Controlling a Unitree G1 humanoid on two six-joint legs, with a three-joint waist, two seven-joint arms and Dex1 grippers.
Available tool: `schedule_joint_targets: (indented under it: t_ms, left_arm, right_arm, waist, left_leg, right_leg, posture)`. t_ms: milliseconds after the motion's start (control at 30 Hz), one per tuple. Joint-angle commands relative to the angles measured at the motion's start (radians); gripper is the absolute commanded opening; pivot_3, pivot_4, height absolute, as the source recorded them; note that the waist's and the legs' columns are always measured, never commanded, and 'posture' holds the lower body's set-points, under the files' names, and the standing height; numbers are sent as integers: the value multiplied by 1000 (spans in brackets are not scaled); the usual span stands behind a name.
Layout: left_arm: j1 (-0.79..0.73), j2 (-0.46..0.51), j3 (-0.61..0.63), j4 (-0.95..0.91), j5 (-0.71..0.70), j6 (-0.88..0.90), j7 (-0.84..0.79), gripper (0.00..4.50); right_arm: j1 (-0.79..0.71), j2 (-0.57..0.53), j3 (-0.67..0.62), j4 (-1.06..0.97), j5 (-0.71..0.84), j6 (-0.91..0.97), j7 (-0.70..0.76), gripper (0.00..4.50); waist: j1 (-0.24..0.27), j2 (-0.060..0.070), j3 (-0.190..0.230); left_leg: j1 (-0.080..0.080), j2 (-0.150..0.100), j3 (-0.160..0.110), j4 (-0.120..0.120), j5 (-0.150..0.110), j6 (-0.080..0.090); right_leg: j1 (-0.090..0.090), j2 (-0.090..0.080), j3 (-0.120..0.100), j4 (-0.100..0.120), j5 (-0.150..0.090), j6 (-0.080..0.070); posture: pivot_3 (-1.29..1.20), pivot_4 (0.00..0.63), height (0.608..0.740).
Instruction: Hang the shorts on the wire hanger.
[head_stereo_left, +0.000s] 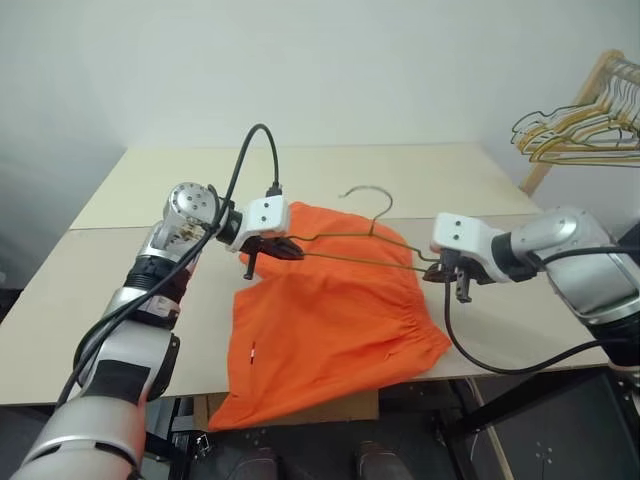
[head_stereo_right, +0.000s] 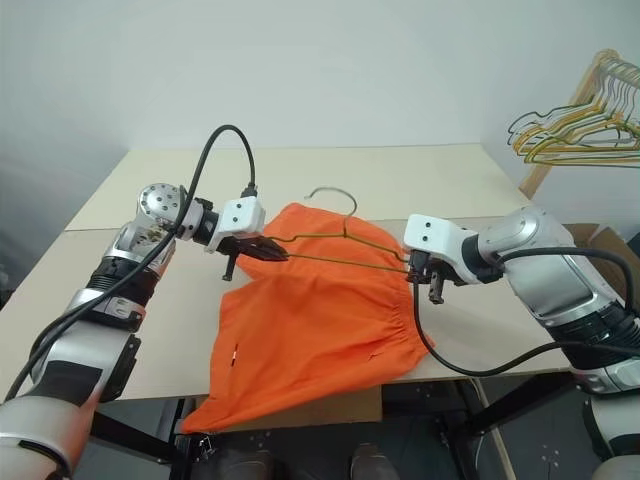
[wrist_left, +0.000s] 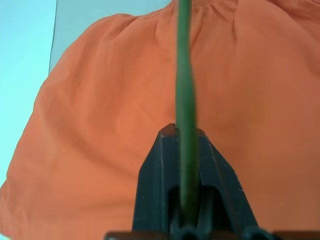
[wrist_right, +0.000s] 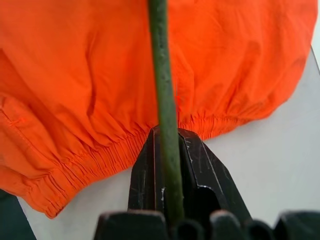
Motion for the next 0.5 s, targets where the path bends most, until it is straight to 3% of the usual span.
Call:
schedule_joint_targets:
  t_ms: [33, 200, 367, 500]
  left_arm:
    - [-4, 2, 42, -17, -72, -88, -56, 0]
    - [-21, 5, 64, 31, -143, -135, -144, 1386]
    - [-114, -12, 123, 186, -106, -207, 45, 3065]
    - [-165, -52, 210, 195, -191, -115, 122, 4368]
  right_arm:
    - [20, -31, -69, -37, 14, -13, 14, 37]
    - [147, -89, -180, -143, 98, -6, 45, 0]
    - [408, -114, -427, -272, 225, 155, -10, 0]
    - [606, -31, -680, -335, 316, 403, -109, 0]
  waist:
    - [5, 0, 0]
    - [8, 0, 0]
    - [24, -1, 0]
    - [31, -2, 0]
  left_leg:
    - [0, 0, 0, 0, 0, 0]
    - [-1, 0, 0, 0, 0, 0]
    - [-1, 0, -1, 1, 0, 0]
    - [-2, 0, -1, 4, 0, 0]
  right_leg:
    - [0, 0, 0, 0, 0, 0]
    - [0, 0, 0, 0, 0, 0]
    - [1, 0, -1, 0, 0, 0]
    - [1, 0, -1, 0, 2, 2]
  posture:
    - [-1, 0, 740]
    - [-1, 0, 740]
    - [-9, 0, 740]
    - [-18, 0, 740]
